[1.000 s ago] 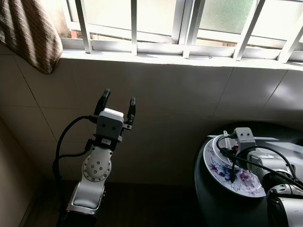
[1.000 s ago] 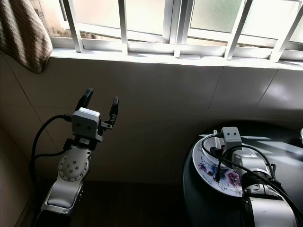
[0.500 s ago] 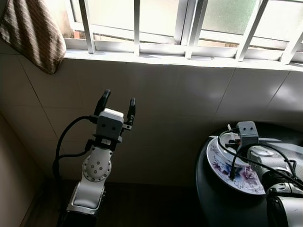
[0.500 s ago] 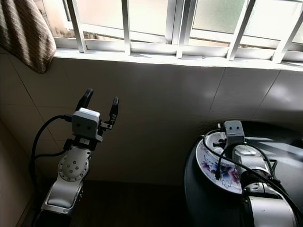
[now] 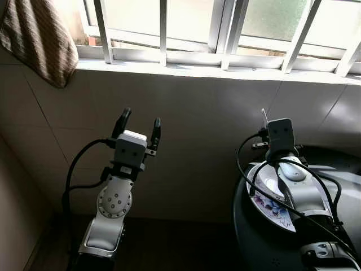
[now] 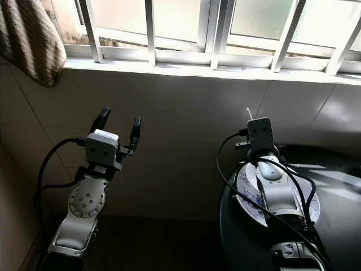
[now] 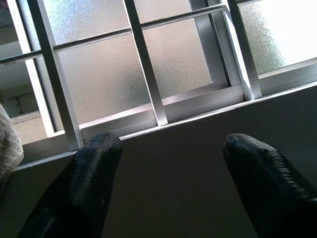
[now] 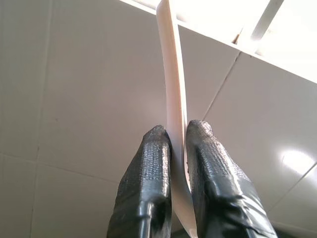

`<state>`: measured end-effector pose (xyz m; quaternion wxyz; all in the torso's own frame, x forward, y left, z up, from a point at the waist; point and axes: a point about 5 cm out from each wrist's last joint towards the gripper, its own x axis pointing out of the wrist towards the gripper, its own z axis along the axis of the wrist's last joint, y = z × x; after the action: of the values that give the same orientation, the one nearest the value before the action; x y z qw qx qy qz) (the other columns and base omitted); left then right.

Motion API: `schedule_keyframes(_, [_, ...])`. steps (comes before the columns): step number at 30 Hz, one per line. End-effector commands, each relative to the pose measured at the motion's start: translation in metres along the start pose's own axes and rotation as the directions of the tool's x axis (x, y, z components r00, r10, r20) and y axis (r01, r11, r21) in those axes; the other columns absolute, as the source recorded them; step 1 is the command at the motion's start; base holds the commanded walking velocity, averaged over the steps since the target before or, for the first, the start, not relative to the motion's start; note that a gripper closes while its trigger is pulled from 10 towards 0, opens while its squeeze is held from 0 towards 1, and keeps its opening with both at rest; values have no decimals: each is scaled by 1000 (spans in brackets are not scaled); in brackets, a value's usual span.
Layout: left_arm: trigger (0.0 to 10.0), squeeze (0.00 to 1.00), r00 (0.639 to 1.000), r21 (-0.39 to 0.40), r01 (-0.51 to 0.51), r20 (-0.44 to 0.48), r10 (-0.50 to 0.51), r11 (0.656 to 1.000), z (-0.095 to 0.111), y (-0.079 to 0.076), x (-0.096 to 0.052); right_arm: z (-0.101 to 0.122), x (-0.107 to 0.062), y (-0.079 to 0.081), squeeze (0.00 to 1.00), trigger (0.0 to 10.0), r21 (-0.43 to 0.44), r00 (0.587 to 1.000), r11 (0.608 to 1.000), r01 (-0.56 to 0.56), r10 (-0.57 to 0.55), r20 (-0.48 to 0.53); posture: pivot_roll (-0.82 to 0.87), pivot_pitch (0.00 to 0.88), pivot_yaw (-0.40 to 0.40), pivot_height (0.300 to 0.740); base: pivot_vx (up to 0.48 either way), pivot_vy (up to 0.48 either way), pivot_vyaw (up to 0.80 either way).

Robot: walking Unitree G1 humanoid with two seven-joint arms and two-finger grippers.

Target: Kitchen organization

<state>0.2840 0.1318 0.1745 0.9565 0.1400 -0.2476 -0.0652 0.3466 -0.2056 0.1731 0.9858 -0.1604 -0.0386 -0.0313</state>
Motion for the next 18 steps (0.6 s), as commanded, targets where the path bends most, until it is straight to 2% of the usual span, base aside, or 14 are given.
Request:
schedule_keyframes(1, [10000, 0, 1000, -14, -8, -26, 7, 1000, -3, 1, 0, 15, -4, 9, 0, 0, -21, 995, 999, -35, 37, 91, 20, 0, -49, 740, 0, 0, 0])
schedule_keyframes(3, [10000, 0, 999, -21, -12, -35, 11, 1000, -4, 1, 0, 19, -5, 13, 0, 0, -31, 992, 998, -48, 52, 114, 20, 0, -49, 740, 0, 0, 0])
schedule_keyframes(4, [10000, 0, 998, -35, -12, -61, 9, 999, -7, 1, -1, 21, -9, 25, 0, 0, -53, 985, 994, -100, 106, 139, 19, 0, -49, 740, 0, 480, 800])
schedule_keyframes(5, [10000, 0, 998, -34, -9, -69, 6, 999, -8, 1, -1, 22, -12, 30, 0, 0, -66, 981, 991, -119, 127, 146, 23, 0, -50, 740, 0, 480, 800])
schedule_keyframes(11, [10000, 0, 998, -27, -7, -63, 5, 1000, -7, 3, -1, 23, -24, 49, 0, 0, -73, 968, 982, -172, 182, 173, 28, 0, -49, 740, 0, 480, 800])
schedule_keyframes(14, [10000, 0, 997, -28, -6, -71, 4, 1000, -8, 3, -1, 23, -28, 55, 0, 0, -70, 965, 980, -185, 195, 177, 29, 0, -48, 740, 0, 480, 800])
schedule_keyframes(18, [10000, 0, 997, -31, -8, -78, 6, 999, -8, 4, -2, 25, -29, 55, 0, 0, -63, 963, 982, -180, 189, 190, 28, 0, -47, 740, 0, 480, 800])
